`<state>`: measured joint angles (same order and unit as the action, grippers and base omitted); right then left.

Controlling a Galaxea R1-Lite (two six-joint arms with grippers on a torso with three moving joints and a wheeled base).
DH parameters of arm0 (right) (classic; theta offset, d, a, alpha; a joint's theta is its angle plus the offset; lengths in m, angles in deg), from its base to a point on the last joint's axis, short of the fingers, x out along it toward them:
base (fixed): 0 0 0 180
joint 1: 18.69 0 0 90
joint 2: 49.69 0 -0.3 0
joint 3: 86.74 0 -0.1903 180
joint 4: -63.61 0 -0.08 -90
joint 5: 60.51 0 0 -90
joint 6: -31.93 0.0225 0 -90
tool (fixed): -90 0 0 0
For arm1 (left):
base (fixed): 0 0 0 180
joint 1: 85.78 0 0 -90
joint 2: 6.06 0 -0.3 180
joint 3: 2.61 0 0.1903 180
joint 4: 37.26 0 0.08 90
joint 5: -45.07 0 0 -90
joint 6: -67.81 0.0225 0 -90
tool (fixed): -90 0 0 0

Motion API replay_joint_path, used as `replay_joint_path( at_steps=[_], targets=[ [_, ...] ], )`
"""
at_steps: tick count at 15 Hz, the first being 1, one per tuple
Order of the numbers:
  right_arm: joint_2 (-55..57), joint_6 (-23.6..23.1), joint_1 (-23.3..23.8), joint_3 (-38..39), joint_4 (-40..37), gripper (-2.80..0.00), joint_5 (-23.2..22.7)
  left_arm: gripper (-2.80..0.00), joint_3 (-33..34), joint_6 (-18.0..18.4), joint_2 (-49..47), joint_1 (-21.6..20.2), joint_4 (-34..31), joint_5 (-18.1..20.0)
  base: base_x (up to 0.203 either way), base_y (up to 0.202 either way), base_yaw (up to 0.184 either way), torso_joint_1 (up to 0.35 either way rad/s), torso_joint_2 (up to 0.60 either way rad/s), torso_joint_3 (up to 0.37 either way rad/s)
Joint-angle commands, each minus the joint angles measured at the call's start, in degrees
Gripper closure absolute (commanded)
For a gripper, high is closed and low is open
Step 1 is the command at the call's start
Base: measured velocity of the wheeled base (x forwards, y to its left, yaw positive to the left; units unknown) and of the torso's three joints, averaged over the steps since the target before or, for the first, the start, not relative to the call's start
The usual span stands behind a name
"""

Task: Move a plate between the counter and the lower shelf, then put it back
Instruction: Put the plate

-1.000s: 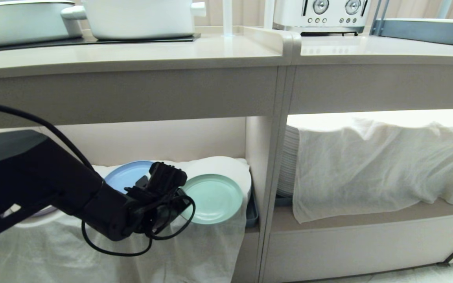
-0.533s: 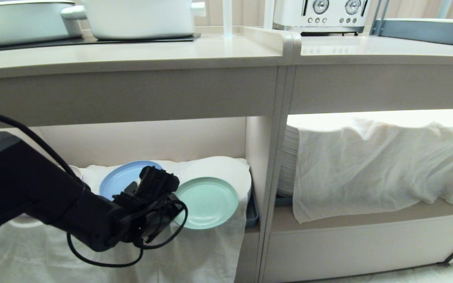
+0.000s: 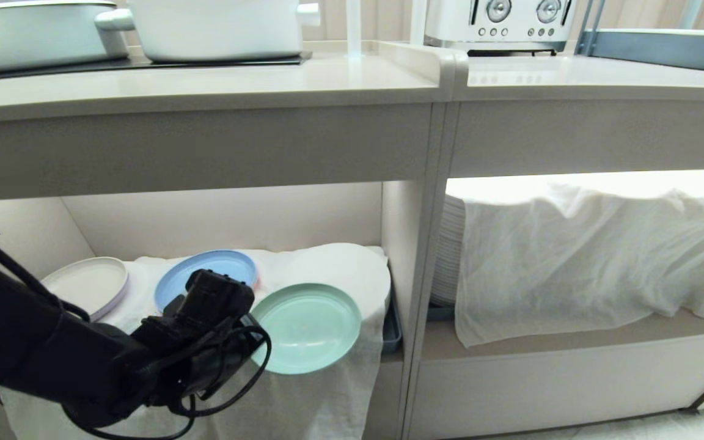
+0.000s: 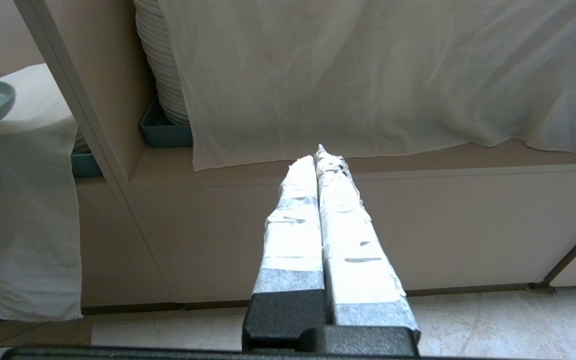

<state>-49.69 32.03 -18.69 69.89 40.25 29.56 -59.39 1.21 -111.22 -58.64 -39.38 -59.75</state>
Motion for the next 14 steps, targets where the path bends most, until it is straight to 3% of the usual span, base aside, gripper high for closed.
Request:
replay_joint_path(
  at_steps=[1,9,14],
  targets=[
    [0.0,0.0,0.0,0.0,0.0,0.0,0.0,0.0,2.7,-0.3,4.6,0.0,0.1,-0.1,0.0,0.0,0.0,0.0,0.0,0.0],
    [0.0,0.0,0.0,0.0,0.0,0.0,0.0,0.0,16.9,1.0,18.8,0.0,-0.1,-0.4,0.0,0.0,0.0,0.0,0.0,0.0],
    [0.0,0.0,0.0,0.0,0.0,0.0,0.0,0.0,21.9,2.2,25.3,0.2,-0.3,-0.5,0.0,0.0,0.0,0.0,0.0,0.0]
  ],
)
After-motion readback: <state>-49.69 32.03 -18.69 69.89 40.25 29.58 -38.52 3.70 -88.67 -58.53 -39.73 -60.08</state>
